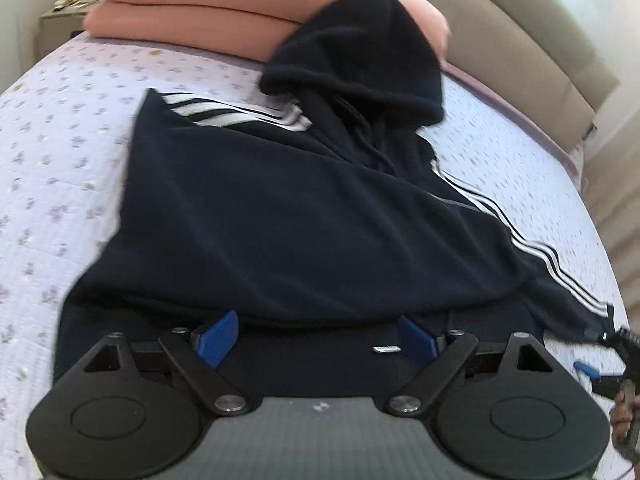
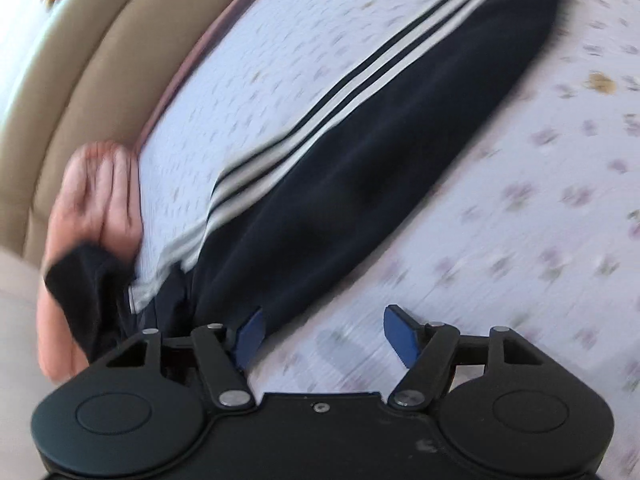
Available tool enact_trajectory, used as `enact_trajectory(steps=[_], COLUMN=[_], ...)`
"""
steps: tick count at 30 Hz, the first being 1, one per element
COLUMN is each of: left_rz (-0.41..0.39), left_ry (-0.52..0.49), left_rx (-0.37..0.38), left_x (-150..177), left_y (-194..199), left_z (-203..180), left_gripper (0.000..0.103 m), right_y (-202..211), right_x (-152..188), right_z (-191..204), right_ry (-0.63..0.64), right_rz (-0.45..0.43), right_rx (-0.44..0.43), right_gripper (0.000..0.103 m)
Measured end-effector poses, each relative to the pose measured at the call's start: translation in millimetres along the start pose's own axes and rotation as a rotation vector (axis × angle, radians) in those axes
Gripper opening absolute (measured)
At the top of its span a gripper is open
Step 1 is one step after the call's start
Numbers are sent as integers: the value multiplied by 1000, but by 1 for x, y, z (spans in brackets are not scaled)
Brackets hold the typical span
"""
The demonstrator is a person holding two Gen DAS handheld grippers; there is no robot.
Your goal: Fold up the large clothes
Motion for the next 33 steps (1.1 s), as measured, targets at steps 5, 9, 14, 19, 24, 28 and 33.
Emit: enact_trajectory(steps=[5,9,14,19,24,28,33], left_rz=[19,33,50,56,58,50,30], left_ry=[-5,-28,-68,-20,-5,-7,4], left_rx=[41,41,18,35,29,28,68], left_x=[8,11,13,13,13,13,12], left_y=[-11,-20,-26,-28,-28,-26,-18], left_z=[-15,-22,-24,-13,-5,-6,-7], left_gripper=[89,89,88,88,88,88,89], right_y=[0,-3,-9,-16,-13,-7,0], right_x=[-27,-50,-78,-100,-111,-118,-118], right_z=[-45,-73,-82,-95,-114,-99,-83], right_ry=[-116,-250,-235,-241,-364,-329,-291], right_rz=[-73,-152,-239,-321,-350,-354,-364], right_rx=[-4,-73,-58,-35,-13,61,100], right_gripper=[36,35,34,32,21,18,16])
Point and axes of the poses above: each gripper's, at about its wrist camera, not at the fingertips, and y roughly against the way its jaws point, z to its left, x to its underside, the point moved 3 cm from there along -y, roughly the way its jaws point, and after that the axes turned 6 degrees about x, right-handed, at the moved point
